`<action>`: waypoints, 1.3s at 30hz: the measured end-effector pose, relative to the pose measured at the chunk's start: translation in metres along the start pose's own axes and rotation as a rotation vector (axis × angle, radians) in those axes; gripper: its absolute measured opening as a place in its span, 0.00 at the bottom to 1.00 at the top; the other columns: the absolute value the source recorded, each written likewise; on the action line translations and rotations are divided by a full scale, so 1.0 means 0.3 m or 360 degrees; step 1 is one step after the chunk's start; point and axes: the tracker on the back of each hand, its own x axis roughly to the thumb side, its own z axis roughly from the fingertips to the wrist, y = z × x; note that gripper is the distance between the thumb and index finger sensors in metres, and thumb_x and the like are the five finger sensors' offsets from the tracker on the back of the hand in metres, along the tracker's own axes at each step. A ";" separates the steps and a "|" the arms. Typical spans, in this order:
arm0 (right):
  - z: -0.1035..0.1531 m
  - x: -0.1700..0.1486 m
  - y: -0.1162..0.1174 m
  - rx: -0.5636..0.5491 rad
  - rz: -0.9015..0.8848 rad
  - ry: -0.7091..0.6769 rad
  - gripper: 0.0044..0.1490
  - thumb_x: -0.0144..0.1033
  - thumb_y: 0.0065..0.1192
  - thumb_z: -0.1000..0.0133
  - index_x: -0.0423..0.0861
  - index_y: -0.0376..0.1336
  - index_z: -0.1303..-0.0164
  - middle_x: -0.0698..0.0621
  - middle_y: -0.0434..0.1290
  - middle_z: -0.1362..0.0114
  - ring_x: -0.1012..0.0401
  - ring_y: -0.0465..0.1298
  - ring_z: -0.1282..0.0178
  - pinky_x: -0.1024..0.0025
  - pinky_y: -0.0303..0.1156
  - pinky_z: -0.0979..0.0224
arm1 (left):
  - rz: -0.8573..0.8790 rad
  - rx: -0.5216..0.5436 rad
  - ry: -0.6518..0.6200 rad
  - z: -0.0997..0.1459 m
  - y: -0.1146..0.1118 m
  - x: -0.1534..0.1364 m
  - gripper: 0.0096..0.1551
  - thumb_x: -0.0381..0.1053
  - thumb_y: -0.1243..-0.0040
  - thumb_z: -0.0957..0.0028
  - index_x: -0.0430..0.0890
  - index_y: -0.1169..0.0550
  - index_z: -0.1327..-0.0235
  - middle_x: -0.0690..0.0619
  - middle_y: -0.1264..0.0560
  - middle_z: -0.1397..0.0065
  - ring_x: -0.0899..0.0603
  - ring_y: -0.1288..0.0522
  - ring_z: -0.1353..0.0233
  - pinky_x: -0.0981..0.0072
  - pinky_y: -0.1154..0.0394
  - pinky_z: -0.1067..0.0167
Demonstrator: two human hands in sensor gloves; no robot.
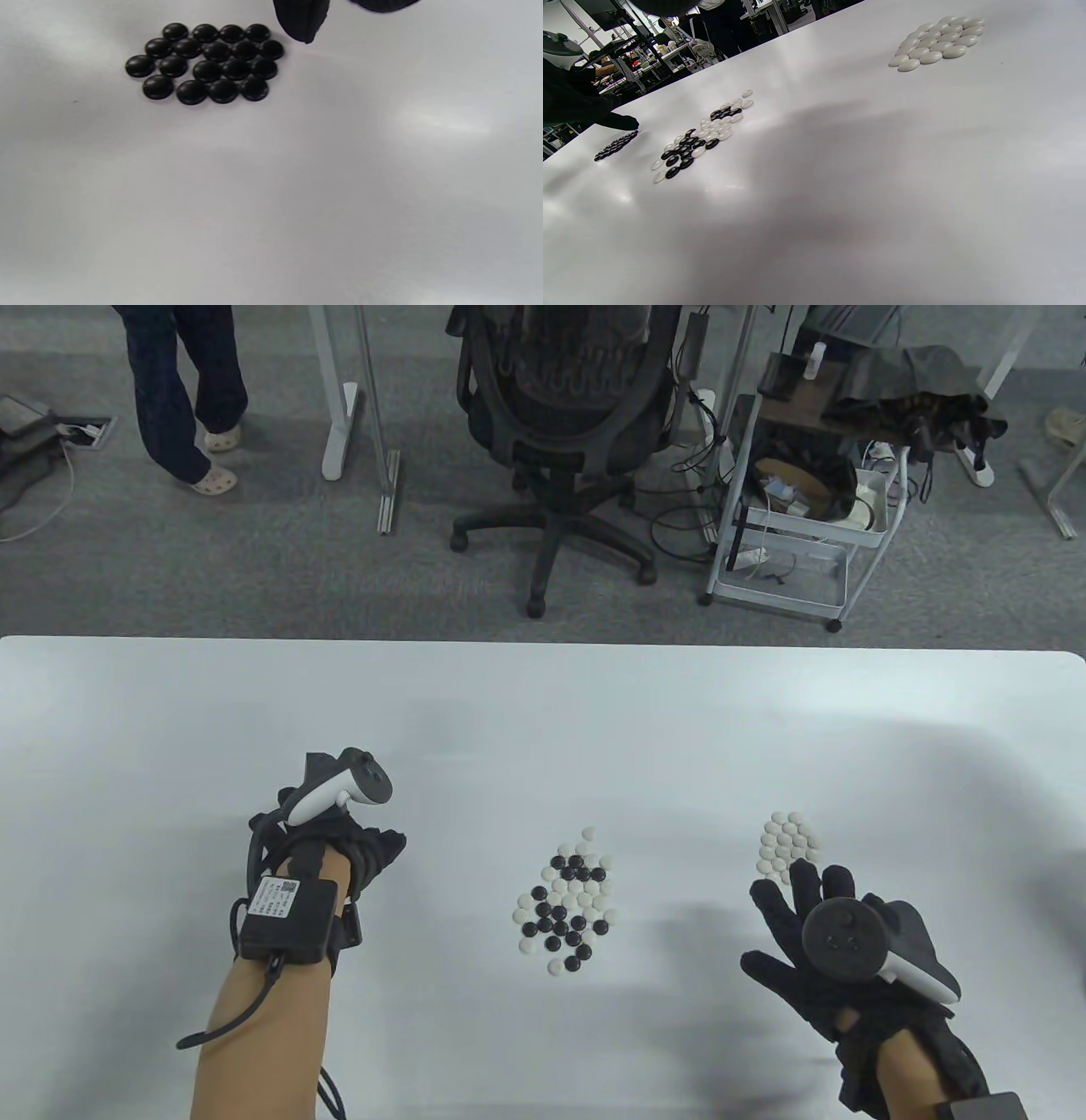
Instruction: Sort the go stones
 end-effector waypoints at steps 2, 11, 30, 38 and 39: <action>0.000 0.000 0.000 0.0003 0.0000 0.0002 0.52 0.58 0.39 0.39 0.41 0.31 0.15 0.28 0.21 0.21 0.30 0.18 0.30 0.23 0.20 0.41 | -0.0059 -0.0012 -0.0080 0.025 -0.005 0.041 0.41 0.62 0.68 0.41 0.51 0.37 0.13 0.34 0.79 0.19 0.22 0.83 0.29 0.15 0.78 0.41; -0.003 0.005 0.004 0.0014 0.0010 0.0007 0.53 0.58 0.39 0.39 0.41 0.31 0.14 0.28 0.21 0.21 0.30 0.18 0.30 0.23 0.20 0.41 | -0.0610 -0.0156 -0.0469 0.135 -0.130 0.310 0.39 0.60 0.63 0.40 0.50 0.31 0.15 0.31 0.72 0.17 0.21 0.77 0.27 0.14 0.73 0.40; 0.000 0.001 -0.001 -0.0003 -0.0002 -0.0001 0.53 0.58 0.39 0.39 0.41 0.31 0.15 0.28 0.21 0.21 0.30 0.19 0.30 0.23 0.20 0.41 | -0.0944 -0.0244 -0.0623 0.111 -0.310 0.455 0.37 0.58 0.65 0.40 0.56 0.49 0.15 0.30 0.77 0.20 0.22 0.81 0.29 0.14 0.74 0.40; 0.000 0.001 -0.001 0.0002 -0.0001 -0.0004 0.53 0.58 0.39 0.39 0.41 0.31 0.15 0.28 0.21 0.21 0.30 0.19 0.30 0.23 0.20 0.41 | -0.0875 -0.0207 -0.0504 0.148 -0.315 0.288 0.37 0.58 0.65 0.40 0.56 0.47 0.15 0.31 0.77 0.20 0.22 0.81 0.28 0.14 0.74 0.40; 0.000 0.001 -0.001 0.0002 0.0000 -0.0005 0.53 0.58 0.39 0.39 0.41 0.31 0.15 0.28 0.21 0.21 0.30 0.19 0.30 0.23 0.20 0.41 | -0.0843 -0.0202 -0.0479 0.153 -0.315 0.248 0.37 0.58 0.65 0.40 0.56 0.47 0.15 0.31 0.77 0.20 0.22 0.81 0.28 0.14 0.74 0.40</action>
